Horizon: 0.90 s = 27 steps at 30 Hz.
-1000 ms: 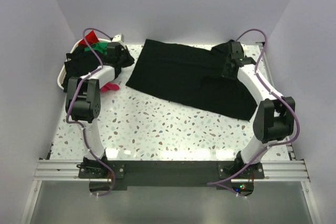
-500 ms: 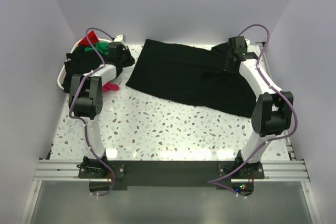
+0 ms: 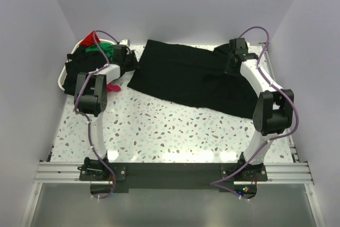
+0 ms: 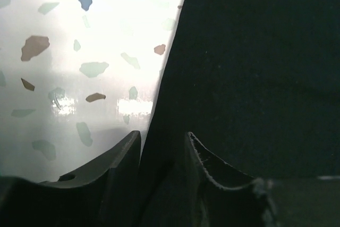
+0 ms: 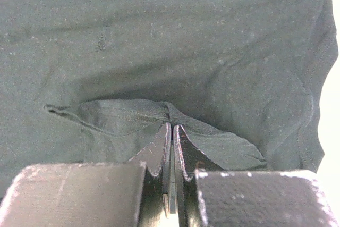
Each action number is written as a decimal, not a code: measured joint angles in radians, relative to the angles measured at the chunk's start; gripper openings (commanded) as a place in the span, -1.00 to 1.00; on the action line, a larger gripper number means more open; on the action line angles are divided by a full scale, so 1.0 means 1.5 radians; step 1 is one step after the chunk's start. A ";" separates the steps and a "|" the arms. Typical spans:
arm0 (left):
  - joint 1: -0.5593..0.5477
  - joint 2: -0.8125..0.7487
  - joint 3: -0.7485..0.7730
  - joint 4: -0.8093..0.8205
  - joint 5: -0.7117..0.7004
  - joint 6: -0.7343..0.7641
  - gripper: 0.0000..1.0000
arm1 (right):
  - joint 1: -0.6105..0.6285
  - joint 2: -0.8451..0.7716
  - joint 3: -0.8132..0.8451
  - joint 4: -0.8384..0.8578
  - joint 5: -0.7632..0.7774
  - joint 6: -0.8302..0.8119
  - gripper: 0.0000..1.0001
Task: Fold and stack the t-shirts
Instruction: Fold the tshirt
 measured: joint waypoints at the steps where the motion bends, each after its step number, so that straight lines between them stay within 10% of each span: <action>1: -0.001 0.001 0.000 -0.009 -0.002 0.000 -0.07 | 0.000 0.001 0.000 0.000 -0.002 0.000 -1.00; 27: -0.058 -0.002 -0.021 -0.019 -0.087 0.017 -0.10 | 0.000 0.023 0.000 0.007 -0.030 -0.002 -1.00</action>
